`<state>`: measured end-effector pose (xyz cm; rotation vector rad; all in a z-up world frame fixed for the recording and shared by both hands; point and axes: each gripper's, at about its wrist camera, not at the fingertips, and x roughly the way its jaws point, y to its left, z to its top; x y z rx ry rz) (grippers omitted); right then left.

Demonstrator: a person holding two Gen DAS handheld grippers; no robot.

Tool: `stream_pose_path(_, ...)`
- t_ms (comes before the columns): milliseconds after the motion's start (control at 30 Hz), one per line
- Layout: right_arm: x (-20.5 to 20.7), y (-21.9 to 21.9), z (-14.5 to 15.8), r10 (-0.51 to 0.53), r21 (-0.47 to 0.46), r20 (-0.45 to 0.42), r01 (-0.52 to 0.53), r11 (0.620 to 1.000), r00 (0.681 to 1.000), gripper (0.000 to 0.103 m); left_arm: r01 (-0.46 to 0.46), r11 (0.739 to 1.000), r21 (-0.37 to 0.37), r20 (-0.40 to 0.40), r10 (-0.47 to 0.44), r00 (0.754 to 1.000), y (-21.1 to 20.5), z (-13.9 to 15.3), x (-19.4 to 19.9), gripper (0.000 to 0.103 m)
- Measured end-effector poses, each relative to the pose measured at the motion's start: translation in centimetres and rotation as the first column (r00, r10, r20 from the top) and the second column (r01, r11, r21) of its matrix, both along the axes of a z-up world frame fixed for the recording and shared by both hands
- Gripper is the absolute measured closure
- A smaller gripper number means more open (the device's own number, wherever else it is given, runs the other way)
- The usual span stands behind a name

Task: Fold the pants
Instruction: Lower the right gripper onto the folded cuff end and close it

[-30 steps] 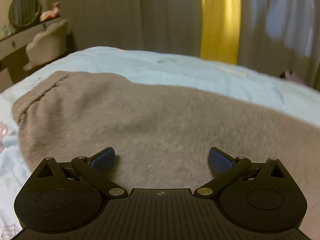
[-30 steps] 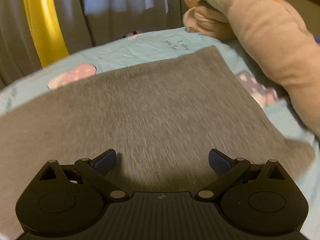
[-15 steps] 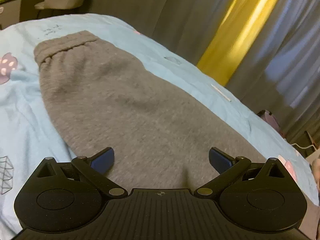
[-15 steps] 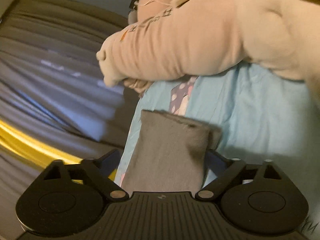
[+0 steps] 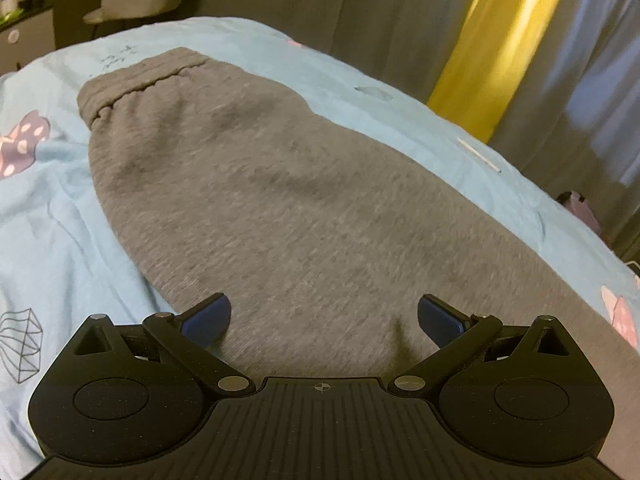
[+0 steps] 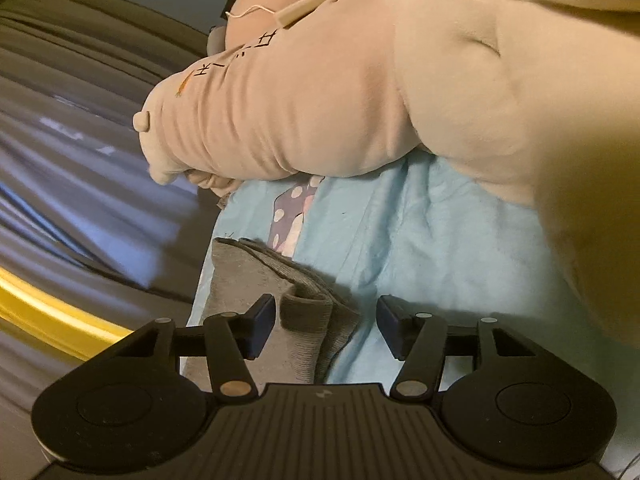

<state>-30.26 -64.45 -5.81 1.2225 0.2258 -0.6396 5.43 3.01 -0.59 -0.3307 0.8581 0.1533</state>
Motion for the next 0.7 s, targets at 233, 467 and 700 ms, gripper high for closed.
stream_pose_path(233,0.8,-0.1,-0.1,0.049,-0.021,0.025,-0.048,0.999,0.998,0.066,0.012,1.0,0.02,-0.006,-0.012,1.0,-0.4,-0.2,0.1,0.0)
stream_pose_path(467,0.4,0.1,0.3,0.029,-0.025,0.012,-0.029,0.999,1.0,0.068,0.009,1.0,0.01,-0.008,-0.009,1.0,-0.4,-0.3,0.2,0.0)
stream_pose_path(700,0.7,0.9,2.2,0.058,-0.097,0.028,-0.055,0.994,0.998,0.072,0.01,1.0,0.007,-0.015,-0.01,1.0,-0.3,-0.4,0.3,0.0)
